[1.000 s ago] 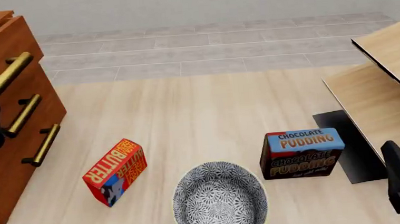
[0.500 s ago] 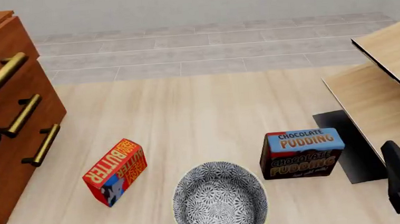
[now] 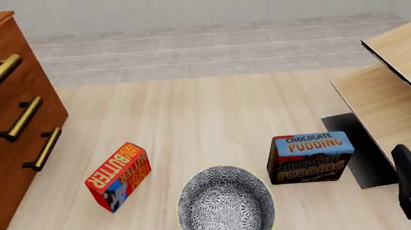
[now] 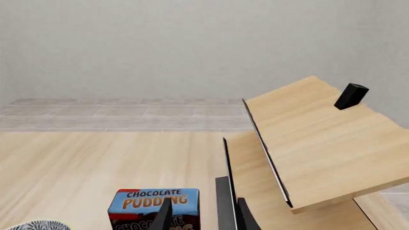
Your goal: Close the top drawer of the cabinet and put the bowl on top of it.
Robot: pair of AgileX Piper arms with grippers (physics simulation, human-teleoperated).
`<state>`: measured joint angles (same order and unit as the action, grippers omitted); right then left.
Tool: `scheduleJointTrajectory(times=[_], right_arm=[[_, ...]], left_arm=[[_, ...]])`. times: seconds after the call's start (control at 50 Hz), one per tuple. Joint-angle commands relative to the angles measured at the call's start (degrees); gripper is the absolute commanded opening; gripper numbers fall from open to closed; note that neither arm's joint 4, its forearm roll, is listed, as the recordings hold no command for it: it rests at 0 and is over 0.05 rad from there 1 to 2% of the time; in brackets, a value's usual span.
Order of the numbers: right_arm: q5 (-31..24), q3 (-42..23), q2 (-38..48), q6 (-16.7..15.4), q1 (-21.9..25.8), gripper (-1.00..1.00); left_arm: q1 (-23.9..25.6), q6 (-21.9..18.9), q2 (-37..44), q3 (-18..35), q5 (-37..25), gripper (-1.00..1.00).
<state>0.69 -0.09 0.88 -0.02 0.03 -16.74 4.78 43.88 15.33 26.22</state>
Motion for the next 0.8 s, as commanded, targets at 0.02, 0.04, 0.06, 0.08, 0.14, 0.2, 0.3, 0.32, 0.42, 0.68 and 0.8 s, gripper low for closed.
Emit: scheduleJointTrajectory(times=[0.02,0.04,0.06,0.08,0.14,0.2,0.3,0.32,0.42,0.68,0.8], right_arm=[[-0.21,-0.03,-0.21,0.00,-0.01,1.00],[-0.21,-0.03,-0.21,0.02,0.00,1.00],[-0.21,-0.03,-0.21,0.02,0.00,1.00],[-0.21,-0.03,-0.21,0.02,0.00,1.00],[-0.22,-0.03,-0.22,0.02,-0.01,1.00],[-0.21,-0.03,-0.21,0.02,0.00,1.00],[-0.21,-0.03,-0.21,0.01,-0.01,1.00],[-0.21,-0.03,-0.21,0.02,-0.01,1.00],[-0.22,-0.03,-0.22,0.00,0.00,1.00],[-0.21,-0.03,-0.20,0.02,-0.01,1.00],[-0.21,-0.03,-0.21,0.02,0.00,1.00]], left_arm=[[-1.46,-1.07,2.26,-0.92,0.79,1.00],[-1.61,-1.34,2.18,-1.01,1.04,1.00],[-1.73,-1.12,2.39,-0.84,0.95,1.00],[-1.79,-1.06,2.62,-0.85,1.06,1.00],[-2.09,-0.86,2.84,-0.73,1.07,1.00],[-2.36,-1.04,2.88,-0.76,1.37,1.00],[-3.09,-0.56,4.15,-0.48,1.97,1.00],[-3.40,-0.45,4.75,-0.48,2.26,1.00],[-3.83,-0.78,4.71,-0.55,2.39,1.00],[-4.87,-0.42,5.31,0.08,2.15,1.00],[-4.64,-0.58,4.95,-0.19,2.14,1.00]])
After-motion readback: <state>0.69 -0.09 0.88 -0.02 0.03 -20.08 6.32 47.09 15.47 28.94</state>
